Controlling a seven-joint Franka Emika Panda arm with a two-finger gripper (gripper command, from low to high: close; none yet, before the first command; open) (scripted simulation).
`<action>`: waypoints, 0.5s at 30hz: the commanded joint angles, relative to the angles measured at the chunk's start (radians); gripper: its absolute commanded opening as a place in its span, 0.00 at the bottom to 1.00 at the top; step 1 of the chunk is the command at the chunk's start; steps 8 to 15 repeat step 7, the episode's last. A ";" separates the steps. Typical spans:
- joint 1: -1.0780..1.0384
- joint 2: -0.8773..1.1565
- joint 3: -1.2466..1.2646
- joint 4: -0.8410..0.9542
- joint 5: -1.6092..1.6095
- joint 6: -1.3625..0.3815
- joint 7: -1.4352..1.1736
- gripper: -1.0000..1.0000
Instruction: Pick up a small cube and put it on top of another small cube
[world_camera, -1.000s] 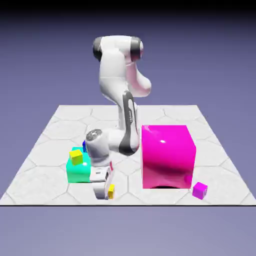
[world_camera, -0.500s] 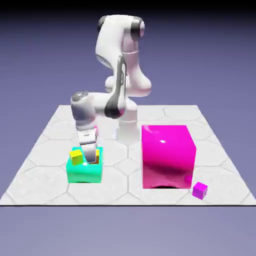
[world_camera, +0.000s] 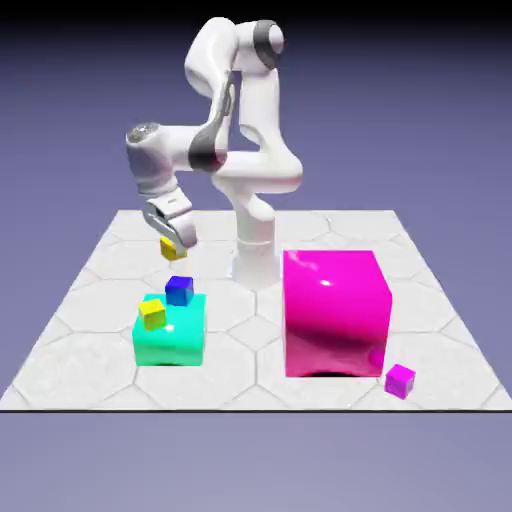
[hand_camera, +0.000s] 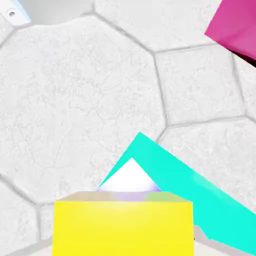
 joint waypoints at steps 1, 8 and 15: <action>0.004 0.027 -0.008 -0.018 0.009 0.044 -0.009 0.00; 0.010 0.066 -0.019 -0.043 0.017 0.107 -0.020 1.00; 0.010 0.066 -0.019 -0.043 0.017 0.107 -0.020 1.00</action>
